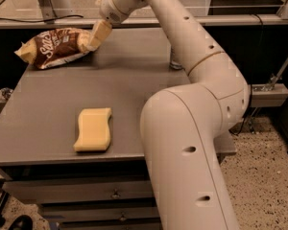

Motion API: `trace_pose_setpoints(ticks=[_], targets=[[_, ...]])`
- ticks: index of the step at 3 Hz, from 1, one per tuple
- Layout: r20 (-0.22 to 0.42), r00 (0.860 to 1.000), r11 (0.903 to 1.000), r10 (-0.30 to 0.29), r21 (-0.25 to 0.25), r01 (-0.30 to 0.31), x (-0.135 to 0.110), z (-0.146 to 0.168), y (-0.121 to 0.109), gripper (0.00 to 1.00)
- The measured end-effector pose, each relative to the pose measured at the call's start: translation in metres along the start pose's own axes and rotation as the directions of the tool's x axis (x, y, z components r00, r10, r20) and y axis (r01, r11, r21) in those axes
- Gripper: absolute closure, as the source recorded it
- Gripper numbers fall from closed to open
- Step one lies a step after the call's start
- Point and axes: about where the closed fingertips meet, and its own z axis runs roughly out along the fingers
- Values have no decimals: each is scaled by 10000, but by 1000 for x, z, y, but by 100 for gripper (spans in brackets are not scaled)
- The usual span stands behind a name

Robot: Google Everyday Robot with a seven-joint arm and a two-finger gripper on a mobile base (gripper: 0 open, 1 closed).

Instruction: Move brown chip bag near sponge

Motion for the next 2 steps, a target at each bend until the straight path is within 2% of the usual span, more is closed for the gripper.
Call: trace_pose_setpoints(ticks=[1,2], targets=[[338,9970,9960,690,-585,-670,-13,18,26,0],[402,9910,9870,1276,-1041,-1228,-16,22,54,0]])
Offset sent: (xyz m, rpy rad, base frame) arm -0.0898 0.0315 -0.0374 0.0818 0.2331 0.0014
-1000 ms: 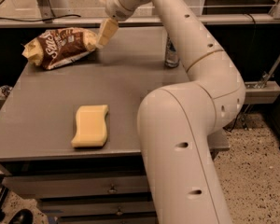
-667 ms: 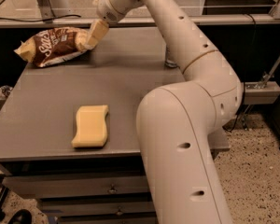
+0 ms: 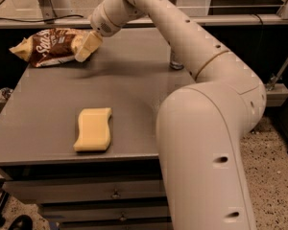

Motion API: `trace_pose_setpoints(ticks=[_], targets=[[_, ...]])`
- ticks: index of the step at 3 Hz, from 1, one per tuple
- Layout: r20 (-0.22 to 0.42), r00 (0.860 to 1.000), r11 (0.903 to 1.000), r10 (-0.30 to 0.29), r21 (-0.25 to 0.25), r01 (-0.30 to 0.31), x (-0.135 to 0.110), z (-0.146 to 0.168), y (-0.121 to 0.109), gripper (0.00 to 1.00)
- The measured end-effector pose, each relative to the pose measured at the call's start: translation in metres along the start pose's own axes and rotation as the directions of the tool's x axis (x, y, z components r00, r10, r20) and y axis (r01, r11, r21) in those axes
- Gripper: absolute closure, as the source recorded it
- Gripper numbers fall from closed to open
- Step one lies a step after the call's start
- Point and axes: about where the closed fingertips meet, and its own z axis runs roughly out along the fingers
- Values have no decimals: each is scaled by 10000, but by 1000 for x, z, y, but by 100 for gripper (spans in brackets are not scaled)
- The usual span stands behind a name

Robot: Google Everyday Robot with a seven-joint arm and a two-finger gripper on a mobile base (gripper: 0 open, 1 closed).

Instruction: Move brown chip bag near sponge

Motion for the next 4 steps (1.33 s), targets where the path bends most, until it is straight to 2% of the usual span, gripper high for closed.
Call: trace_pose_setpoints(ticks=[1,2,3,4], targets=[[24,9994,9993,342,-179,-342,2,-3,23,0],[188,9990,9989,405,-241,-401,-5,0,34,0],[411,9981,9990,457,13,-457,-13,-1,28,15],[606,9965,9977,584,301,-603,-16,-5,21,39]])
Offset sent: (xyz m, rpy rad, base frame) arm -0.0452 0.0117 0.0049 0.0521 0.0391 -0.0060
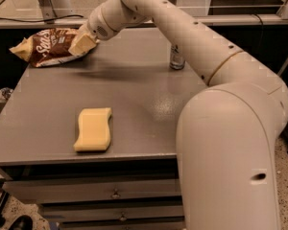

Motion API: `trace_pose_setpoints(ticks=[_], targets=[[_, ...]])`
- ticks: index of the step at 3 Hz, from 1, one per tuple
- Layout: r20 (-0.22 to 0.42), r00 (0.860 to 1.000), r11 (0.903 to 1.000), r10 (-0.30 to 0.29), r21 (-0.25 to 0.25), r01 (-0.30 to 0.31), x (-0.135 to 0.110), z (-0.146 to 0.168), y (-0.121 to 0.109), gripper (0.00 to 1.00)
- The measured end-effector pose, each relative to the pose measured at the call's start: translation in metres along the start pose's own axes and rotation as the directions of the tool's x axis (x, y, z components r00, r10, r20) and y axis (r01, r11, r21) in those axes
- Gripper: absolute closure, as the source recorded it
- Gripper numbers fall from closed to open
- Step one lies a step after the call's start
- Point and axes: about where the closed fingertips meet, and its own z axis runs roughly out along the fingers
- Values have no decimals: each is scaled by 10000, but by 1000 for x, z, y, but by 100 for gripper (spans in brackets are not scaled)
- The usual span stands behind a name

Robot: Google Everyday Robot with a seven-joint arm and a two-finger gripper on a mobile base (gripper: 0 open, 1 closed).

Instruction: Move brown chip bag near sponge

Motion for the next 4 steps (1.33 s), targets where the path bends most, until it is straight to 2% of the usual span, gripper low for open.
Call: trace_pose_setpoints(ticks=[2,3,4], targets=[[165,9991,9963,403,747,-414,5,-22,-1,86],[178,9987,9937,484,1001,-500,8,-31,-1,100],[42,9989,9918,460,1189,-462,9,-45,0,100]])
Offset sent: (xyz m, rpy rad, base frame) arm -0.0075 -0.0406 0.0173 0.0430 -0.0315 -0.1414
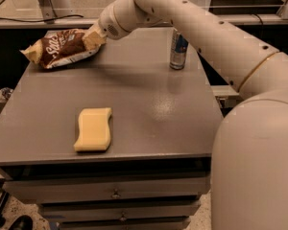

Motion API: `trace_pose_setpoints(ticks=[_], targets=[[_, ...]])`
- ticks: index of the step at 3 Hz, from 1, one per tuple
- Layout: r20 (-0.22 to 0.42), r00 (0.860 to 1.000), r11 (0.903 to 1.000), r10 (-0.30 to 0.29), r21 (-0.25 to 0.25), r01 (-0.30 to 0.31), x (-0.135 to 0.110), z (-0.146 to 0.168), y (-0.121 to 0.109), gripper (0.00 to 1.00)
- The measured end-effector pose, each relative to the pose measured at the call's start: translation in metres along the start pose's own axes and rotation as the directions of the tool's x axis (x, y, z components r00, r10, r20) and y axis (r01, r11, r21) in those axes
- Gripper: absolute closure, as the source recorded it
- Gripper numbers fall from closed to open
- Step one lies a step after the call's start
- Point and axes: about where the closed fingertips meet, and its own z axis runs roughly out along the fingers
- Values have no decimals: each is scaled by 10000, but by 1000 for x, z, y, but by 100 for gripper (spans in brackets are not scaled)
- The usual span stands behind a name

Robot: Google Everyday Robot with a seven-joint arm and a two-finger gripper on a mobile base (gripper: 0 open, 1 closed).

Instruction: Move brown chip bag near sponge

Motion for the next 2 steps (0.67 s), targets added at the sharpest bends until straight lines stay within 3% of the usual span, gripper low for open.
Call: trace_pose_setpoints(ticks=[1,2], targets=[[-468,9989,10000,-87,-29,86,4,-27,12,100],[-980,9952,9991,-1,-422,-40,14,-52,44,100]])
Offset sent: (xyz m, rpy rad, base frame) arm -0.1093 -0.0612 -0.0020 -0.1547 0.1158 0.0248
